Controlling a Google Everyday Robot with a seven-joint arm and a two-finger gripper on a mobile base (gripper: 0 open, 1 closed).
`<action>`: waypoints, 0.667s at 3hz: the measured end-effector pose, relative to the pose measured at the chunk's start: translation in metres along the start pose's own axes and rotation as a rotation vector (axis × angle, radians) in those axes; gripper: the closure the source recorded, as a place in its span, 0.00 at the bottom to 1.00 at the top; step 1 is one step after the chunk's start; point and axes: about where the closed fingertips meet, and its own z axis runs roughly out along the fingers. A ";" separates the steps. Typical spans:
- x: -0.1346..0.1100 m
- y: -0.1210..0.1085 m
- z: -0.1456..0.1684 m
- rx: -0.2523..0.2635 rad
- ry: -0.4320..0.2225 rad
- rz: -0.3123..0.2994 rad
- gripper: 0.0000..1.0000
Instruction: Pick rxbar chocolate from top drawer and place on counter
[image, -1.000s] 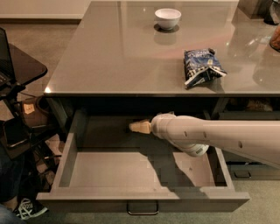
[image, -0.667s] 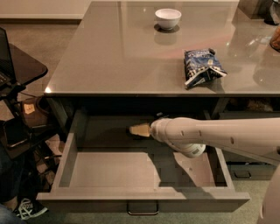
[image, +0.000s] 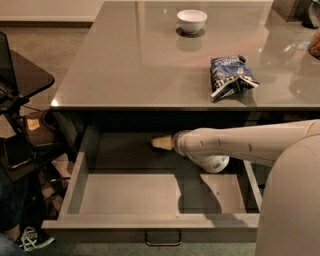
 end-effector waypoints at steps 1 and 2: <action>0.000 0.000 0.000 0.000 0.000 0.000 0.00; -0.025 -0.018 0.010 0.028 -0.042 0.025 0.00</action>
Offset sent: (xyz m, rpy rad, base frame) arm 0.0624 -0.0375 0.0242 0.0210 -0.0844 -0.1077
